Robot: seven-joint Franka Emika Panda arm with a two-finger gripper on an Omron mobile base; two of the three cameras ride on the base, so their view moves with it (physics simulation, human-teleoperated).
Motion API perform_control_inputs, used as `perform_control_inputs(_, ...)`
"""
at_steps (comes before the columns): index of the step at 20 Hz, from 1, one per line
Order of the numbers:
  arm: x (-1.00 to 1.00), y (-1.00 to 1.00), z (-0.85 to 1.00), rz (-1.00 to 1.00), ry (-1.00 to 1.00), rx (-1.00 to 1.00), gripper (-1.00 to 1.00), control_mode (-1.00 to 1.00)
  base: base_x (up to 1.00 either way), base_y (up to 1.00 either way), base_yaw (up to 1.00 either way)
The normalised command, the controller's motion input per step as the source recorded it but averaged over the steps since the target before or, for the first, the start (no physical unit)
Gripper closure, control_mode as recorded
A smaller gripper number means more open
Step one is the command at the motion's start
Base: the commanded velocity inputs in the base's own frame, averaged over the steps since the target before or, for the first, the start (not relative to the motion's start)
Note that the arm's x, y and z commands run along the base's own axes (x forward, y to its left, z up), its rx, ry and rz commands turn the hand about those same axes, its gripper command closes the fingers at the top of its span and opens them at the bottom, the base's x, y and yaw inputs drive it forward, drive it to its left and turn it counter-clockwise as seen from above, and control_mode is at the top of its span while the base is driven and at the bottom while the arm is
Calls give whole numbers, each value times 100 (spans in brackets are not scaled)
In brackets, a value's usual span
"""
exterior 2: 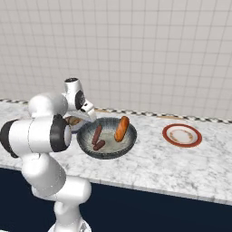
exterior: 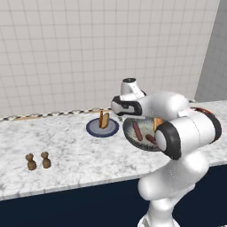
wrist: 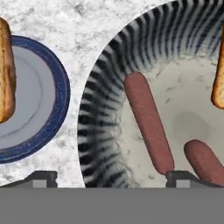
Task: Place one bun and one sausage from the bowl on each plate.
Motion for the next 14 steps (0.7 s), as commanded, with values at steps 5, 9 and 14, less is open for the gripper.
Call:
perform_control_inputs(5,-18,-98,-18,37,6,0,-100,-100,0,0,0)
perform_control_inputs(9,63,-35,-28,30,11,0,-100,-100,0,0,0)
perform_control_inputs(14,57,20,-43,5,1,-4,-100,-100,0,0,0)
